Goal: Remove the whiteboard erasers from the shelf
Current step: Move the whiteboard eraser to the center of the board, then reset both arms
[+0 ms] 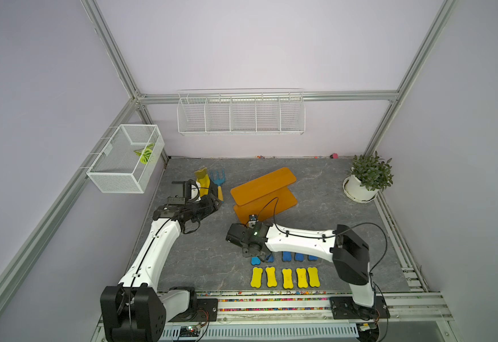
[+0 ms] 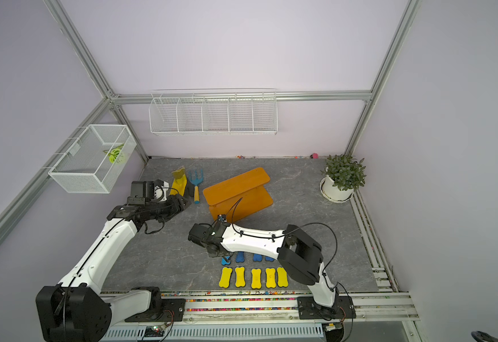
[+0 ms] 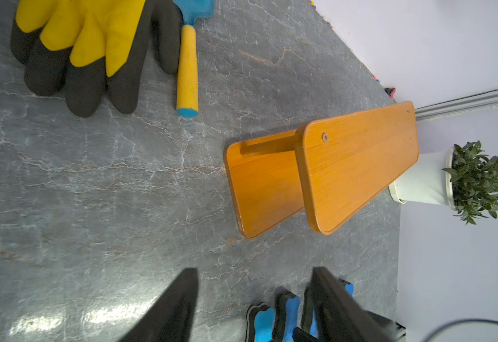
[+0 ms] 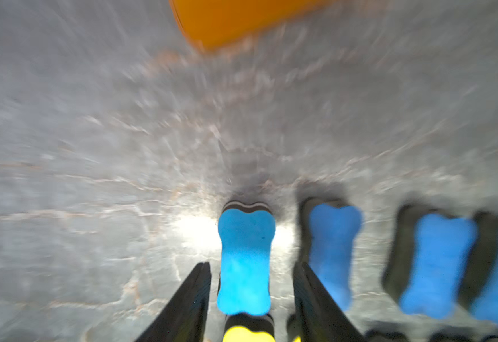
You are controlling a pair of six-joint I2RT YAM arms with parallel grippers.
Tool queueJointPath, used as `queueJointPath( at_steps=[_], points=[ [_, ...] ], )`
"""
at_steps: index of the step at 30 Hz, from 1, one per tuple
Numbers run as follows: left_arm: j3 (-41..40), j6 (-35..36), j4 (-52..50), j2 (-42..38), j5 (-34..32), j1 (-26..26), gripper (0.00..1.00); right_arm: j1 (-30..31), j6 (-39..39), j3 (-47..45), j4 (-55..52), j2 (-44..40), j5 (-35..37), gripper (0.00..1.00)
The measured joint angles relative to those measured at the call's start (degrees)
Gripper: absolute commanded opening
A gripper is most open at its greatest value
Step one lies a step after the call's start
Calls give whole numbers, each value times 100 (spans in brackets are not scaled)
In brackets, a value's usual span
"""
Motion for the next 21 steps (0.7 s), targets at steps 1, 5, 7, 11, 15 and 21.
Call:
queueJointPath(
  at_steps=[1, 5, 7, 11, 15, 21],
  points=[
    [-15, -31, 48, -52, -70, -7, 100, 13, -111, -125, 98, -306, 264, 67],
    [-474, -236, 647, -444, -603, -24, 100, 44, -1211, -1414, 1189, -1974, 1797, 93],
    [-957, -247, 1104, -807, -1064, -70, 100, -39, -2035, -2343, 2258, -2643, 2804, 93],
    [-2308, 407, 2695, -1679, -2085, -367, 100, -1016, -4804, -4389, 5014, -3150, 3501, 97],
    [-3425, 1283, 4242, -1552, -2695, -341, 100, -2894, -5884, -5834, 6151, -3755, 2986, 99],
    [-3366, 2249, 5458, -157, -3023, -92, 100, -4328, -6518, -7097, 7976, -4621, 1762, 99]
  ],
)
